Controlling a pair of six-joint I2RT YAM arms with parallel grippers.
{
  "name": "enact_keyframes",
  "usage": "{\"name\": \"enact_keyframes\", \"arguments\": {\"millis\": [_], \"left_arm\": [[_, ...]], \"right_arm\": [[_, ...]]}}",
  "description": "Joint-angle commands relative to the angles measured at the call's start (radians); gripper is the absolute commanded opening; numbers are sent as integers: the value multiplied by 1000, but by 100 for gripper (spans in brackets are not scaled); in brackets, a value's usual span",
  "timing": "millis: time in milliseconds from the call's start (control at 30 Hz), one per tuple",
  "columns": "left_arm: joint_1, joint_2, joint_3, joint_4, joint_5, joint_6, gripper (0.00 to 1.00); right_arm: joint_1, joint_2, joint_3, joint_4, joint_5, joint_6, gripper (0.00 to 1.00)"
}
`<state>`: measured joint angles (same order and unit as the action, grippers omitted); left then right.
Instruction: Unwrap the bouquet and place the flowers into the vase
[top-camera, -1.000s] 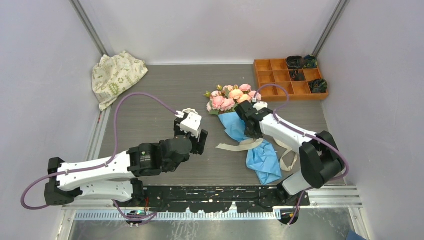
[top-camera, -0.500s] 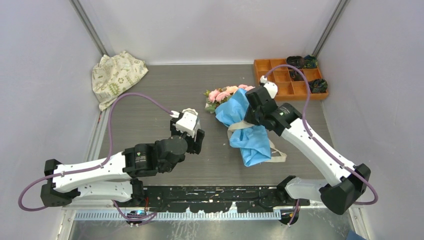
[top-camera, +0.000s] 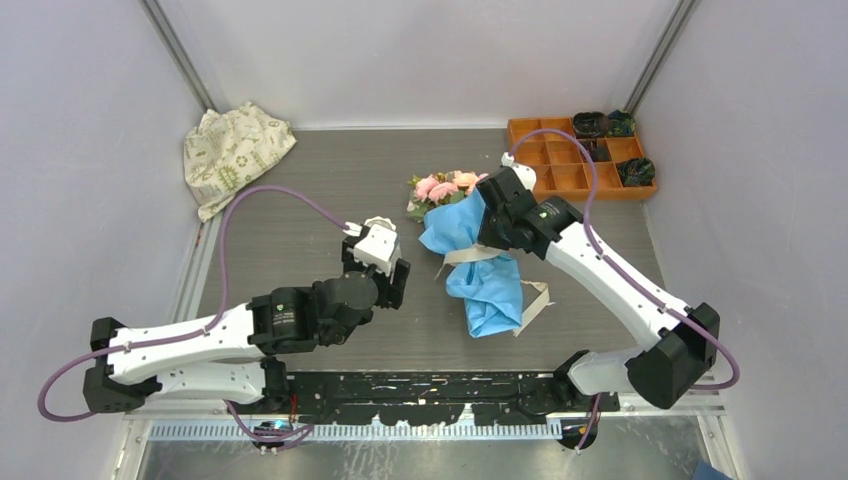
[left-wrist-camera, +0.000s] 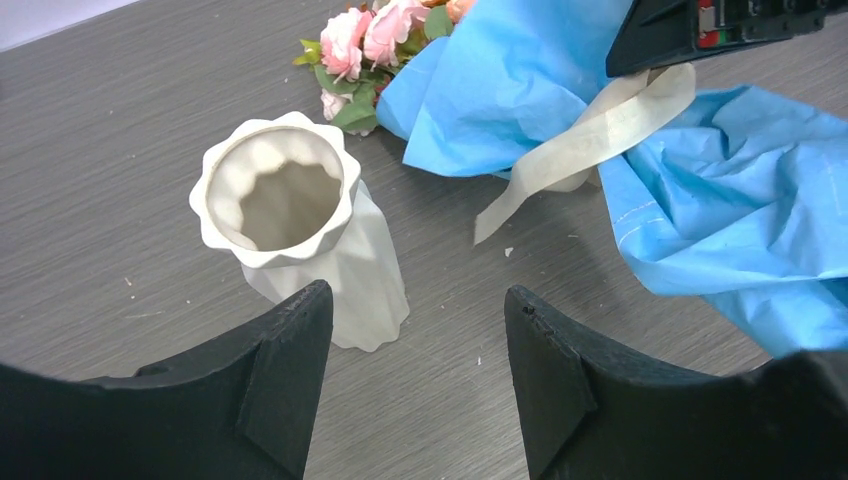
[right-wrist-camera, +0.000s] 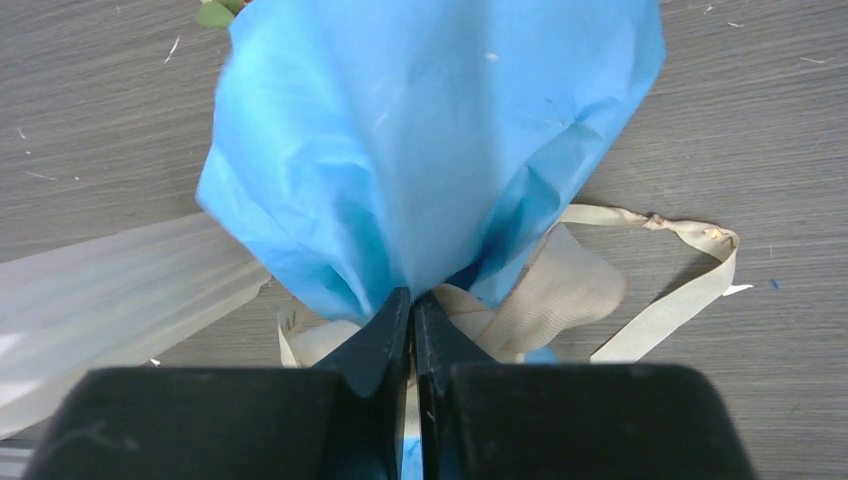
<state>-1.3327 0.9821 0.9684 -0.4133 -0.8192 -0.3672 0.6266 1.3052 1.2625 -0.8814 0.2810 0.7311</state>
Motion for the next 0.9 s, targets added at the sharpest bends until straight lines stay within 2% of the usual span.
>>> {"name": "enact_keyframes", "arguments": {"millis": [0,233,400,500,567,667,867], "left_arm": [[2,11,28,14,-25,-10,65],[2,10,24,17,-7,-13,65],[3,9,17,13,-5,-19,65],[2,7,21,-3,-4,-27,65],[3,1,19,-12,-3,-37,65],[2,-12,-2,2,-1,-41,65],[2,31,15,15,-1,-15,65]], "right_arm": [[5,36,58,81,-9,-41,13],[1,171,121,119,26,-95,14],[-41,262,281,114,101,-130,11],[-47,291,363,54,76,-144,19],[-41,266,317,53,46,-136,29],[4,184,156,63,52,-108,36],[143,23,-133,70,56,23,40]]}}
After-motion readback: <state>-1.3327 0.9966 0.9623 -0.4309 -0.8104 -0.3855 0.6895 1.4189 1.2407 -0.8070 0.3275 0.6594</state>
